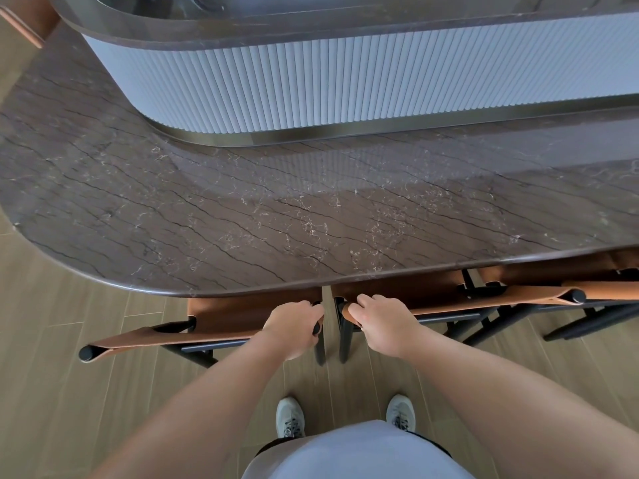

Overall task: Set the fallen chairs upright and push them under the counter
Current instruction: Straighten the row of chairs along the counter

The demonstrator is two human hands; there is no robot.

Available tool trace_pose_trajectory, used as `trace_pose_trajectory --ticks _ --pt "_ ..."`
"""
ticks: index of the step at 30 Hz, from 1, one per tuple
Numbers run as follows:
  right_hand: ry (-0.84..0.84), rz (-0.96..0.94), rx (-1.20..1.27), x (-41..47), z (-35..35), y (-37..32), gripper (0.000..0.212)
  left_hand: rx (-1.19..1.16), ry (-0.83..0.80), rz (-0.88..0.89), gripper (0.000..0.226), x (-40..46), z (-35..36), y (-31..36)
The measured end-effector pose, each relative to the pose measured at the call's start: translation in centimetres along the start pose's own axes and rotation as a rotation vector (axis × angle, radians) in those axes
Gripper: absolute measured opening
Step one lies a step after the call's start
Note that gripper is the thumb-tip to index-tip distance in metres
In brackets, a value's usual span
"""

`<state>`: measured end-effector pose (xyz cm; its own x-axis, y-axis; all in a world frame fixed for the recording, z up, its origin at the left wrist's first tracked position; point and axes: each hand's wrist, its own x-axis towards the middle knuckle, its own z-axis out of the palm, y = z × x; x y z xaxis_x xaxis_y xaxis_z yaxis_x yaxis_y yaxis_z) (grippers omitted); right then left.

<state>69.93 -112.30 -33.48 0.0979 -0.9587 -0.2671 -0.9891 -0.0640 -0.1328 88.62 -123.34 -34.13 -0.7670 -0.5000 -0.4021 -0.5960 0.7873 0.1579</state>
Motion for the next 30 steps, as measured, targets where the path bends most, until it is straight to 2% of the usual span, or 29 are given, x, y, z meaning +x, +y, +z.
trace_pose_trajectory --ticks 5,13,17,20,23,25,28,30 --pt "0.004 0.007 0.016 0.0 -0.3 0.1 0.027 -0.003 0.001 0.005 0.022 0.6 0.3 1.0" --pt "0.024 0.007 0.053 -0.3 -0.1 0.5 0.034 0.028 0.010 0.011 0.028 0.6 0.2 1.1" --pt "0.043 0.027 0.113 -0.5 0.0 0.6 0.037 0.014 -0.012 -0.053 0.033 0.2 -0.2 1.6" --pt "0.037 0.051 0.184 -0.5 0.0 0.6 0.037 -0.071 -0.013 -0.163 0.040 -0.1 -0.2 2.1" --pt "0.021 0.109 0.325 -0.7 -0.1 0.9 0.037 -0.324 0.012 -0.237 0.049 -0.3 0.0 2.5" --pt "0.026 0.180 0.471 -1.0 -0.4 1.1 0.036 -0.572 0.072 -0.283 0.048 -0.5 -0.3 3.0" --pt "0.073 0.319 0.753 -1.6 -1.2 1.7 0.034 -1.028 0.252 -0.424 0.024 -0.2 -1.7 4.5" --pt "0.117 0.414 0.953 -2.3 -1.9 2.2 0.025 -1.303 0.355 -0.524 0.014 0.2 -3.0 5.9"
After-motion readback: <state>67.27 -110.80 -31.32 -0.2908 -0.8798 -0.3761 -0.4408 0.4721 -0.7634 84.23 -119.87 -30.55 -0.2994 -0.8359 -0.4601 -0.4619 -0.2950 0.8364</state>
